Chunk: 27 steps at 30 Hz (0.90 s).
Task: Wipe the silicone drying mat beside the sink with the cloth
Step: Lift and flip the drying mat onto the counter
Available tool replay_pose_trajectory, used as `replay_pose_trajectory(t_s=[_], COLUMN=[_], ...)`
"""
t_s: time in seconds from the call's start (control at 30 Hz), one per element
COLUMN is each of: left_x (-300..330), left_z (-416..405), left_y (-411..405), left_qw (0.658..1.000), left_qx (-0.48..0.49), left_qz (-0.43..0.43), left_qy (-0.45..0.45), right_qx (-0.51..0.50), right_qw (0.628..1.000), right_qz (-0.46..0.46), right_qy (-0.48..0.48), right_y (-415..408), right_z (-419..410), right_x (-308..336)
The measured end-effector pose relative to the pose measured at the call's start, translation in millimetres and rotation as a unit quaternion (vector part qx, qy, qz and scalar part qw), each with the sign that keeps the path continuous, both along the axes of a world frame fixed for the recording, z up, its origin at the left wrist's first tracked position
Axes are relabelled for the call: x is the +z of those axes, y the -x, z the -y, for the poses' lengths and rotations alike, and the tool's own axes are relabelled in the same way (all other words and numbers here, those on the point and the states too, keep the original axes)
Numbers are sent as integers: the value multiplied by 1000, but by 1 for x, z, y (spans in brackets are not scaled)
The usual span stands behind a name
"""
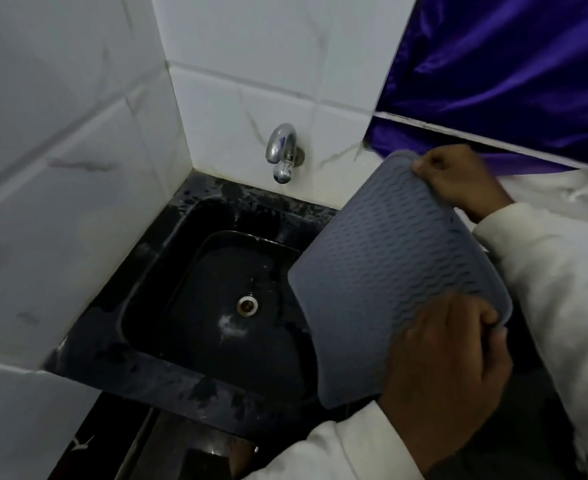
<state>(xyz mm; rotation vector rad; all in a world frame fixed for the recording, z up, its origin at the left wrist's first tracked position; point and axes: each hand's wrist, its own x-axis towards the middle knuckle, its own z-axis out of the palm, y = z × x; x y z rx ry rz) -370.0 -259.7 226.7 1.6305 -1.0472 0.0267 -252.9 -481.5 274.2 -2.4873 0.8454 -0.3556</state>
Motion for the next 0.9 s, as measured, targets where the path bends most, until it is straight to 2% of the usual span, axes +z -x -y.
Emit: replay_pose_trajectory(t_s=[0.2,0.33,0.53,0.63,0.8,0.9], left_x=[-23,-26,-29,-30,-35,-41], left_z=[9,12,12,13,15,15], left_y=[7,11,11,8,11,13], left_qw=[998,996,991,988,987,987], left_qx=[-25,-46,-4,3,33,19], left_qz=[-3,-4,65,88,70,68], left_qy=[-54,-74,-119,-127,-139,-146], right_qx=[-63,-77,-79,-78,-97,-108], right_qw=[997,996,997,996,995,994], right_qz=[-48,-48,-8,-21,-36,-32], right_qy=[-4,5,-19,-24,1,-3], right_y=[20,34,46,51,54,57], right_z=[9,17,19,22,24,28], right_x=[-24,-24,-10,-10,-20,-27])
